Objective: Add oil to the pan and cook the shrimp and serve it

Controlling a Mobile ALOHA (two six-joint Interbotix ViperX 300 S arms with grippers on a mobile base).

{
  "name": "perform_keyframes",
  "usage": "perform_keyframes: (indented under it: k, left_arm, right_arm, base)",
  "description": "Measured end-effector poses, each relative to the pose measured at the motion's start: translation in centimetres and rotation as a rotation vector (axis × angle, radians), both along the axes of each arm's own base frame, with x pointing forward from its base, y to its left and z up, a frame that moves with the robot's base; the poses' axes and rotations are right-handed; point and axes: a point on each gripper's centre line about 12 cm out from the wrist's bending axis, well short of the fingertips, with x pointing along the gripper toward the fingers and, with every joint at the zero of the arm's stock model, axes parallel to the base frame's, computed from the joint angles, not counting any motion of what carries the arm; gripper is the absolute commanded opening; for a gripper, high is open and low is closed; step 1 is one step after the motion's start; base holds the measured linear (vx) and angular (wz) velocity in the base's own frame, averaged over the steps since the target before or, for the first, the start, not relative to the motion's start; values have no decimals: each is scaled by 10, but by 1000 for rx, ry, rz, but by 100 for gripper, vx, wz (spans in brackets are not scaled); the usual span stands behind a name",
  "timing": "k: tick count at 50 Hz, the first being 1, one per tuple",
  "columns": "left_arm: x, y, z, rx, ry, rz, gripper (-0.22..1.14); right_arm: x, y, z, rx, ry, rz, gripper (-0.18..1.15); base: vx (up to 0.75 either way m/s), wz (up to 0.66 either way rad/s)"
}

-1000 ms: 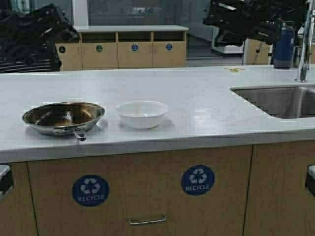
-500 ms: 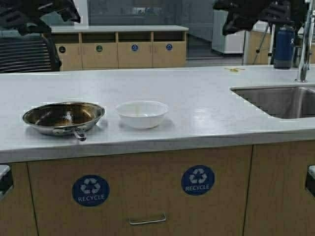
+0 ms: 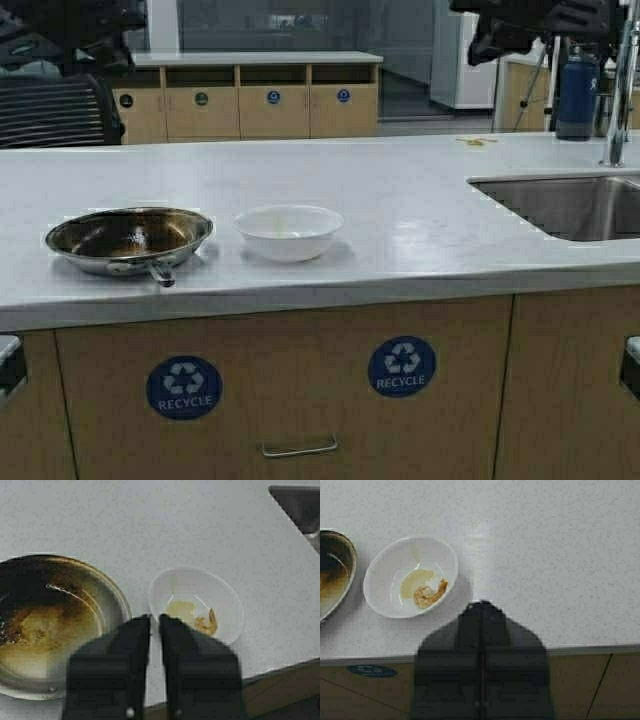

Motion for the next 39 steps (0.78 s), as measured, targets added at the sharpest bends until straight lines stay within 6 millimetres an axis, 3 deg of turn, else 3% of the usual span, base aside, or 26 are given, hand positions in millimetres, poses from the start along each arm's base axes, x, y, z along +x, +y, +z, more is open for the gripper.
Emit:
perform_keyframes:
  k: [7, 16, 39]
  left_arm:
    - [1, 0, 3, -1, -5, 2, 10]
    - [2, -1, 4, -3, -8, 2, 2]
    - [2, 0, 3, -2, -3, 2, 3]
  right_arm:
    - [0, 1, 1, -1, -2, 2, 6]
    - [0, 1, 1, -1, -2, 2, 6]
    - [0, 0, 1, -2, -2, 1, 6]
  base:
    - [0, 0]
    - [0, 0]
    - [0, 0]
